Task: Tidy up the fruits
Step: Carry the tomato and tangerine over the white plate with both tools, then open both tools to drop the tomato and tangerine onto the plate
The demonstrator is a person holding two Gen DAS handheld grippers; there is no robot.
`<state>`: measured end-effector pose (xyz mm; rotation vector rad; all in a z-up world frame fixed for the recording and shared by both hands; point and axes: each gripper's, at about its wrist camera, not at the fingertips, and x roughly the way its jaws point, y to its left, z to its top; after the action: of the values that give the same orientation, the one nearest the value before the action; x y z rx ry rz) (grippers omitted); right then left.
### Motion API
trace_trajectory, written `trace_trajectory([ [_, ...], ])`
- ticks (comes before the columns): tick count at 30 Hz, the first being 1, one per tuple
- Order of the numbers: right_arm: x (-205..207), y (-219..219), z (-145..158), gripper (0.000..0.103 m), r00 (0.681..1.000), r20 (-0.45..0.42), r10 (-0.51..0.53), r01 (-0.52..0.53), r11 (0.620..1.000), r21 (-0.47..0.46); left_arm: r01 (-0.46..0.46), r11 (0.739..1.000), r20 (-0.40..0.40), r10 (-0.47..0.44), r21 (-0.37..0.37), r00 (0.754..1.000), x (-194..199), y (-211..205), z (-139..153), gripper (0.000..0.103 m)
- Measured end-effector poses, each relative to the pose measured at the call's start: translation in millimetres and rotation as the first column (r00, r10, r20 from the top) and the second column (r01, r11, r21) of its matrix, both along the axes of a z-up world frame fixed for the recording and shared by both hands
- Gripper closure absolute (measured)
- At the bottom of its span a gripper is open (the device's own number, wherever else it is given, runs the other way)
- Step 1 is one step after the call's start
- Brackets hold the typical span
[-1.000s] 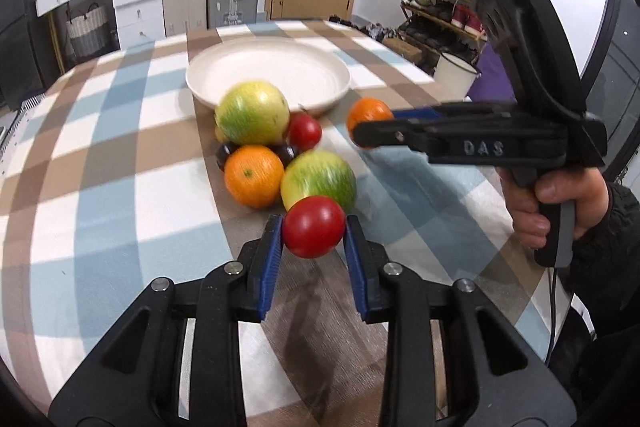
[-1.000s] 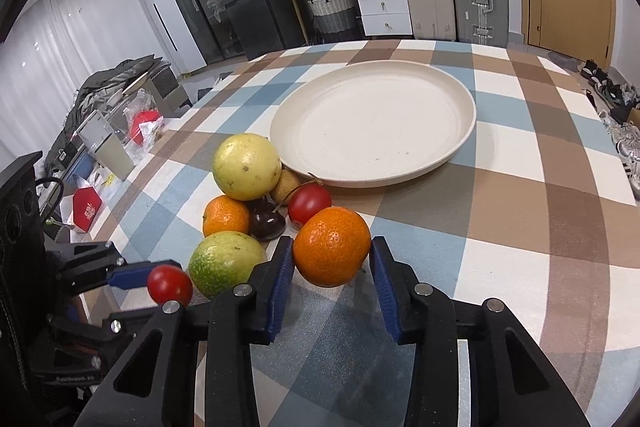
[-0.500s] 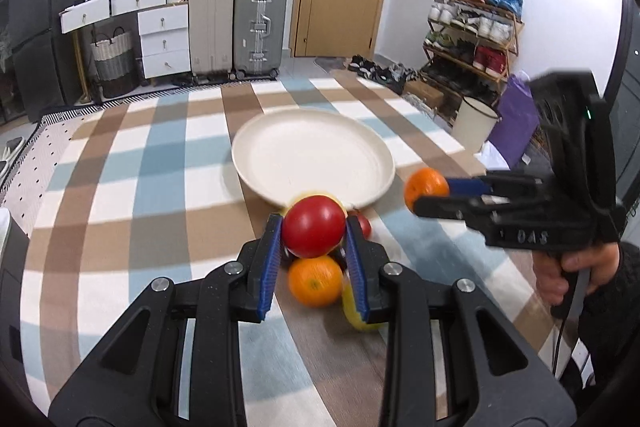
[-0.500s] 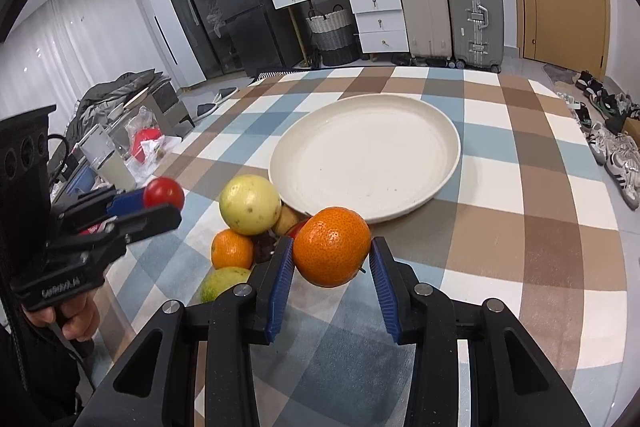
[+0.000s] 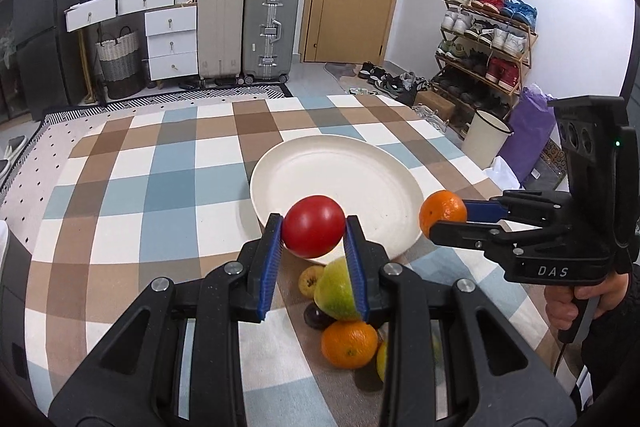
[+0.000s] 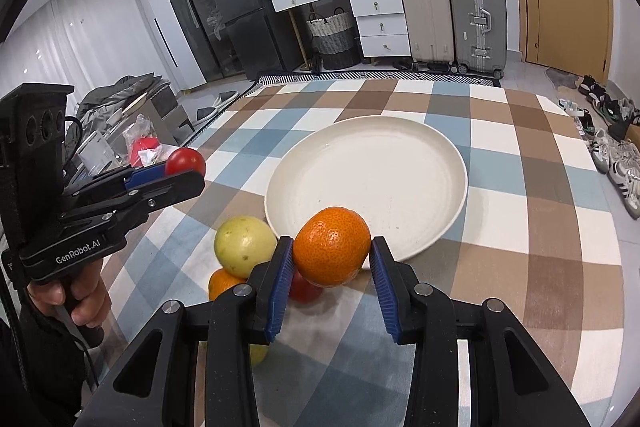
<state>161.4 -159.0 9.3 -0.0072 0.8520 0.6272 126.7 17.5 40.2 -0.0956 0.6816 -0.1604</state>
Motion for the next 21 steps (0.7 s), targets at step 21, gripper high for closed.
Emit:
trace_trajectory([
  [21, 53, 7, -33, 0.064, 0.993, -0.096, -0.066, 0.064, 0.998, -0.02, 0.048, 0.998, -0.096, -0.045, 0.027, 0.994, 80, -9, -40, 0.075],
])
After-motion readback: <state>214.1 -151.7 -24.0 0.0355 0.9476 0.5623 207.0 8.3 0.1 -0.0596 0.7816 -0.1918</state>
